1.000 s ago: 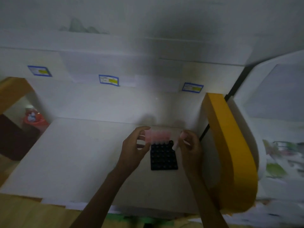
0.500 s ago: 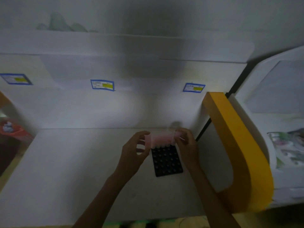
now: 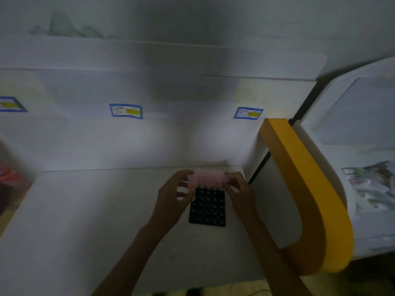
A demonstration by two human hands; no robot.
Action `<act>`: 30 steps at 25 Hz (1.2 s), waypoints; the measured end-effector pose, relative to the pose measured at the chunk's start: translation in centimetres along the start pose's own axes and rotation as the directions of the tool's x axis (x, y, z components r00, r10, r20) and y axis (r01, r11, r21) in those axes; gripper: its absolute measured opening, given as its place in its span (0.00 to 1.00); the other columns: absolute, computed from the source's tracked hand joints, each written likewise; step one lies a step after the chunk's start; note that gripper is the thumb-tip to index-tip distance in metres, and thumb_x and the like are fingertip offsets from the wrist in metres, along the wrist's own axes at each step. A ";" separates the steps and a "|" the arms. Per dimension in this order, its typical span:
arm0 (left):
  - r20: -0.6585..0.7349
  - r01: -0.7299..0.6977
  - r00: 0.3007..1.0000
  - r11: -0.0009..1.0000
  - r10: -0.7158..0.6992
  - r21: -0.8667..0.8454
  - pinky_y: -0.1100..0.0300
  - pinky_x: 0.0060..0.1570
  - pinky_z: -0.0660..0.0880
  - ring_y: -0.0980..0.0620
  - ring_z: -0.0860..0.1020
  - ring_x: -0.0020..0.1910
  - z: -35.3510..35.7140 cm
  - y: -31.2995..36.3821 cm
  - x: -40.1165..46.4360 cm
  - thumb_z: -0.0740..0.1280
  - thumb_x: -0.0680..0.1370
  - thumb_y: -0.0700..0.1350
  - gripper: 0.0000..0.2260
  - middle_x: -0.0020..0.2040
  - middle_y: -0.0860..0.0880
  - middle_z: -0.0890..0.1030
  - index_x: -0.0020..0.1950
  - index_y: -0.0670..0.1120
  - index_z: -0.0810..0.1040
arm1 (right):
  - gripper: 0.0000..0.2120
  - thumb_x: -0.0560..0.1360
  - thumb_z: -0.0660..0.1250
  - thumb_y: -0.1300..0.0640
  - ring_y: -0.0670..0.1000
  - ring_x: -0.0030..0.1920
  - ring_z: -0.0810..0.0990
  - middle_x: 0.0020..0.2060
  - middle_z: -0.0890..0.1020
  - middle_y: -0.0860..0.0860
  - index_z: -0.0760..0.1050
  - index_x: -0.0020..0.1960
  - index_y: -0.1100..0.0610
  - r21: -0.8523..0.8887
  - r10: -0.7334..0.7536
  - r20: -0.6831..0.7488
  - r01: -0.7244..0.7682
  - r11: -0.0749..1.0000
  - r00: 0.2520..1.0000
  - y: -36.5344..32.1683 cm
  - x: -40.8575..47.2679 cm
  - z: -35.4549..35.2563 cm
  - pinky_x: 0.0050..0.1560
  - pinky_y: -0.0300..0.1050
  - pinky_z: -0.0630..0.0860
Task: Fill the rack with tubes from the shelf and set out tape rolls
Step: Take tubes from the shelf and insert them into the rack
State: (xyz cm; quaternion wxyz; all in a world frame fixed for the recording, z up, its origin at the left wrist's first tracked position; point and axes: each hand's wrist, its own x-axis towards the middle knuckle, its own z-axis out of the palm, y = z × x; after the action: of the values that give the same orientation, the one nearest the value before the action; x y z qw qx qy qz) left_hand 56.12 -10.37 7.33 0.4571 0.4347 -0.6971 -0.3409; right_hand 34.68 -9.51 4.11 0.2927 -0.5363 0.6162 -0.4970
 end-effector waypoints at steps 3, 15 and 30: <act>-0.009 -0.007 1.000 1.000 0.007 -0.007 0.67 0.38 0.78 0.57 0.80 0.46 0.5 -0.2 0.3 0.71 0.72 0.31 0.20 0.51 0.51 0.79 0.59 0.49 0.76 | 0.10 0.76 0.68 0.62 0.43 0.52 0.80 0.51 0.81 0.48 0.76 0.56 0.52 -0.004 -0.004 0.014 0.004 1.000 1.000 0.7 0.2 0.0 0.54 0.44 0.78; -0.018 -0.122 0.992 0.988 0.124 0.091 0.63 0.47 0.79 0.60 0.77 0.51 2.2 -3.6 0.9 0.71 0.73 0.32 0.19 0.54 0.50 0.77 0.60 0.48 0.75 | 0.23 0.75 0.66 0.68 0.43 0.57 0.76 0.58 0.78 0.48 0.69 0.65 0.49 -0.010 -0.026 -0.160 0.024 1.000 0.987 -0.9 -2.4 -0.8 0.56 0.42 0.76; -0.035 -0.231 0.970 0.959 0.240 0.164 0.59 0.48 0.80 0.56 0.76 0.50 3.8 -4.8 0.7 0.68 0.76 0.38 0.15 0.54 0.46 0.75 0.61 0.49 0.72 | 0.21 0.75 0.61 0.48 0.43 0.61 0.71 0.60 0.76 0.49 0.72 0.65 0.56 -0.322 -0.235 0.026 0.230 0.918 0.972 -1.3 -2.4 -1.6 0.65 0.37 0.67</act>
State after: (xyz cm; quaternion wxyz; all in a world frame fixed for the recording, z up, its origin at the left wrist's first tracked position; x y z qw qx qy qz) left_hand 53.83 -12.62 2.09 0.4770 0.3928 -0.7562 -0.2155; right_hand 34.38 -6.68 5.40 0.1361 -0.6431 0.6229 -0.4242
